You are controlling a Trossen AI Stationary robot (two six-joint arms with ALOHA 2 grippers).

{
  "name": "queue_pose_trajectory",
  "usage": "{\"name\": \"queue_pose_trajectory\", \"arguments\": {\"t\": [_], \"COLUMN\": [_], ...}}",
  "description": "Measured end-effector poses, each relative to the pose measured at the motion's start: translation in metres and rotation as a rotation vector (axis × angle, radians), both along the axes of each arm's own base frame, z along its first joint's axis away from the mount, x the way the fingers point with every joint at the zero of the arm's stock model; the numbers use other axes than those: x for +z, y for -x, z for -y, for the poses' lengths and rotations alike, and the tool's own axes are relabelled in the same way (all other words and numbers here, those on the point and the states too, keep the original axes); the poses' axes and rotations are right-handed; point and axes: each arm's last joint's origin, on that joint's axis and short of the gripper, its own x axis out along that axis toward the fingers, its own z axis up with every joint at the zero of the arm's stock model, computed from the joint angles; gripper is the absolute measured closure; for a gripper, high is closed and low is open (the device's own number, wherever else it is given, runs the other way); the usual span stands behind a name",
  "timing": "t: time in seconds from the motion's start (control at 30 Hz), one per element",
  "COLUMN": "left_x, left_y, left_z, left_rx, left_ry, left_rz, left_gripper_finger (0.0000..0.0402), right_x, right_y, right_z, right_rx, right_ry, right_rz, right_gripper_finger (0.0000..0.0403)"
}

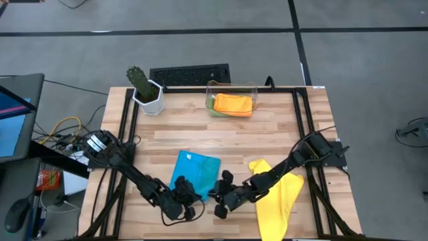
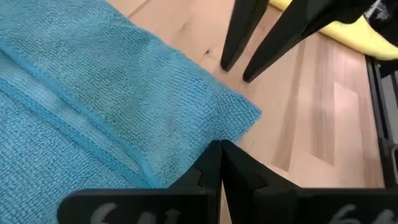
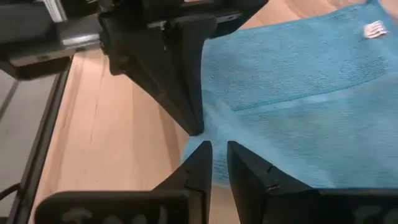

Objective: Fold microfiber towels
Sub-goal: Fold the blue towel

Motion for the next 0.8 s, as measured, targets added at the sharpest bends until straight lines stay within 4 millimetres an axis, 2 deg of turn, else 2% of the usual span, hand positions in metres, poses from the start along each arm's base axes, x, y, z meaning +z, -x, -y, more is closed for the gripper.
{"name": "queue_pose_trajectory", "arguments": {"t": [0.13, 0.33, 0.47, 0.57, 0.67, 0.8], "left_x": [0.019, 0.054, 0.054, 0.044, 0.038, 0.047], "left_y": [0.001, 0.009, 0.007, 0.005, 0.009, 0.017], "left_z": [-0.001, -0.011, -0.014, -0.015, -0.018, -0.03], "left_rx": [-0.003, -0.001, 0.046, 0.063, 0.093, 0.168], "left_ry": [0.026, -0.075, -0.106, -0.088, -0.086, -0.173], "left_rz": [0.048, 0.113, 0.124, 0.092, 0.044, 0.016], "left_gripper_finger": [0.0401, 0.0401, 0.0401, 0.0401, 0.0401, 0.0401], "right_x": [-0.018, -0.024, -0.024, -0.025, -0.012, 0.024], "right_y": [0.0, 0.004, 0.004, 0.005, 0.006, 0.009], "right_z": [-0.001, -0.003, -0.003, -0.003, -0.003, -0.005], "right_rx": [0.013, 0.016, 0.019, 0.042, 0.033, 0.003], "right_ry": [-0.009, -0.021, -0.021, -0.006, 0.009, 0.07], "right_rz": [-0.046, -0.099, -0.098, -0.116, -0.09, 0.038], "right_gripper_finger": [0.0329, 0.0329, 0.0329, 0.0329, 0.0329, 0.0329]}}
